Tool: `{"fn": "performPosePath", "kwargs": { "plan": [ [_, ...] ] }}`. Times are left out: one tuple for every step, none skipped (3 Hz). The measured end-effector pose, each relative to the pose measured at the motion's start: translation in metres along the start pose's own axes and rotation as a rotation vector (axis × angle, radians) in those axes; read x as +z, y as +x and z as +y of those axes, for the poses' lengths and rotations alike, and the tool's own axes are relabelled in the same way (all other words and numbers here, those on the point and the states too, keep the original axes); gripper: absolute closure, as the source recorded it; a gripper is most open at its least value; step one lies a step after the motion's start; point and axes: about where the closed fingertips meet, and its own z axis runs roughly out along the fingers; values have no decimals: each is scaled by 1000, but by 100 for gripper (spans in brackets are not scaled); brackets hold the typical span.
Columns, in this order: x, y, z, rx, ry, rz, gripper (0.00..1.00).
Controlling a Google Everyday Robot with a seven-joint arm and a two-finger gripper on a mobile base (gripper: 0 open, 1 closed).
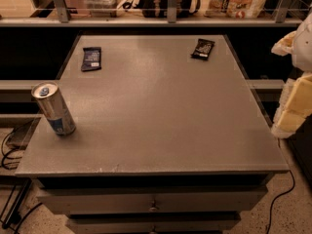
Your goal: Pick rxbar chocolate
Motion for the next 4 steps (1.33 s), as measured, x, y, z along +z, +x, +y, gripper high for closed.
{"fn": "performPosePath", "kwargs": {
  "plan": [
    [0,0,0,0,0,0,0],
    [-2,-1,-2,6,15,-17,0],
    [5,-2,-23,75,39,-86,0],
    [20,-9,-53,148,64,-140,0]
  ]
}}
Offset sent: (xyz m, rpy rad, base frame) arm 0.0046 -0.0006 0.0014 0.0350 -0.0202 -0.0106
